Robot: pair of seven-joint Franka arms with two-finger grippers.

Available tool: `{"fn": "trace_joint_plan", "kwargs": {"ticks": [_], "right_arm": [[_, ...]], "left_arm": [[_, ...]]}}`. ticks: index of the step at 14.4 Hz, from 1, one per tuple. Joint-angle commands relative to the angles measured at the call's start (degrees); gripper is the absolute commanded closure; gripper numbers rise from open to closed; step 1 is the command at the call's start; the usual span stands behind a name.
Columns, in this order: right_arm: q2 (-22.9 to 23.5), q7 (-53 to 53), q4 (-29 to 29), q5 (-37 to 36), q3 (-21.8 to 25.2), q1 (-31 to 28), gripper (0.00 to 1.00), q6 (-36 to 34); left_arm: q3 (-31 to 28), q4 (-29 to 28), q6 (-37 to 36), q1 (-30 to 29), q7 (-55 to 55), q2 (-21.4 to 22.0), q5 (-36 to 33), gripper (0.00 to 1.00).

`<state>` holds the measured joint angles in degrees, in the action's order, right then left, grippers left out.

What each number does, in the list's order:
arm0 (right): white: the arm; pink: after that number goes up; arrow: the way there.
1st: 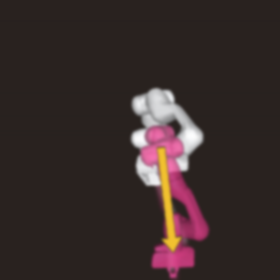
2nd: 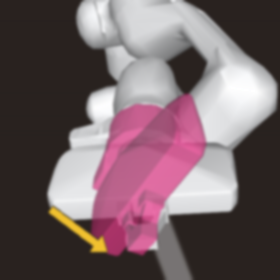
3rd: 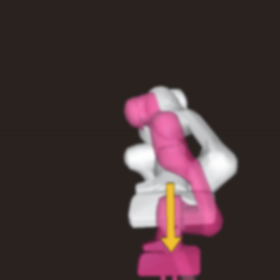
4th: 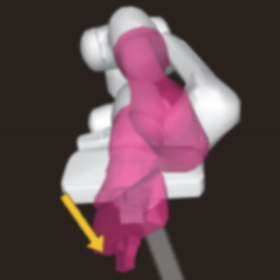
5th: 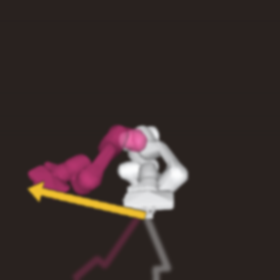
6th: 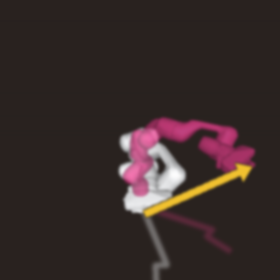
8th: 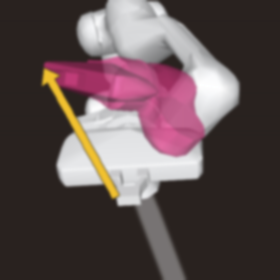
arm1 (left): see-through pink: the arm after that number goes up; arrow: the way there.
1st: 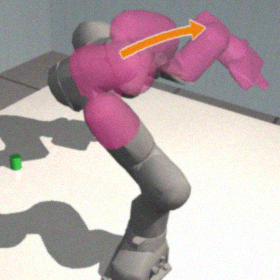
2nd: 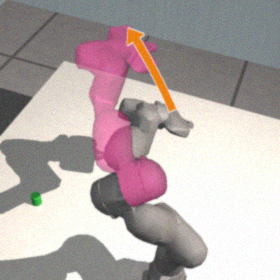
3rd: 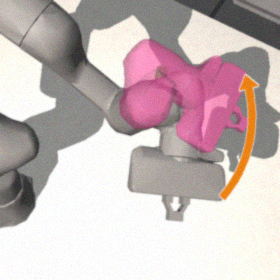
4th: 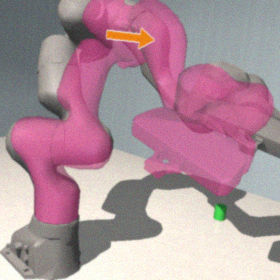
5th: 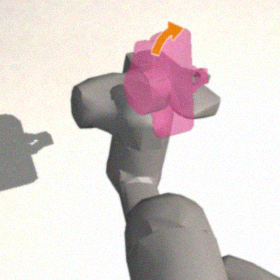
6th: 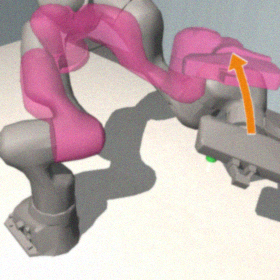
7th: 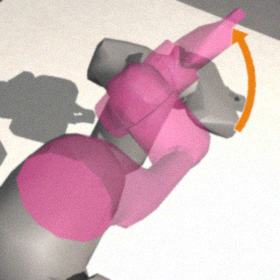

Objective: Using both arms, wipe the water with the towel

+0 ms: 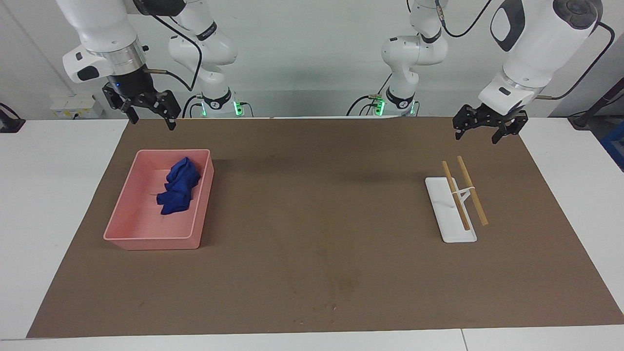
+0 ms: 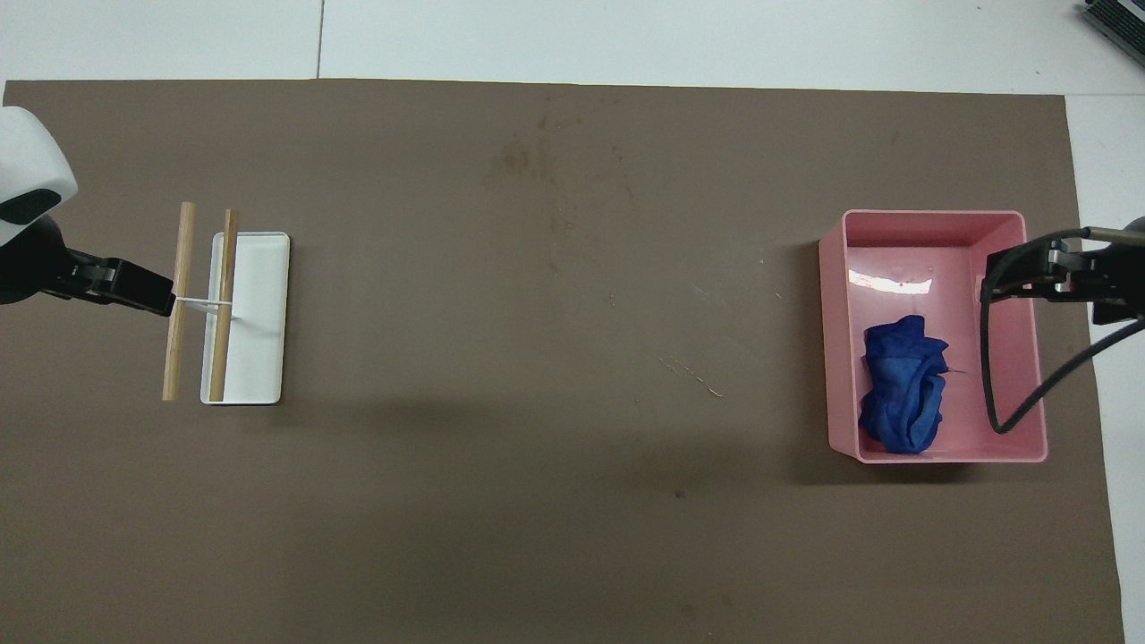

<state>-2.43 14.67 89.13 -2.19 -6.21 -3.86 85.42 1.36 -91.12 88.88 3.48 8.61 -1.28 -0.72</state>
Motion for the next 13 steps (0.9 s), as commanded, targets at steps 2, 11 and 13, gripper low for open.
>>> {"fn": "trace_joint_plan", "kwargs": {"ticks": [2, 11, 13], "right_arm": [[-1.3, -1.7, 0.9, 0.7, -0.4, -0.4, 0.0, -3.6], [-2.5, -2.8, 3.0, 0.9, -0.4, -0.3, 0.0, -3.1], [-2.5, -2.7, 3.1, 1.1, -0.4, -0.3, 0.0, -3.1]], "left_arm": [[-0.1, -0.3, 0.0, 0.0, 0.4, 0.6, -1.0, 0.0], [-0.1, -0.3, 0.0, 0.0, 0.4, 0.6, -1.0, 0.0], [-0.1, -0.3, 0.0, 0.0, 0.4, 0.6, -1.0, 0.0]]}}
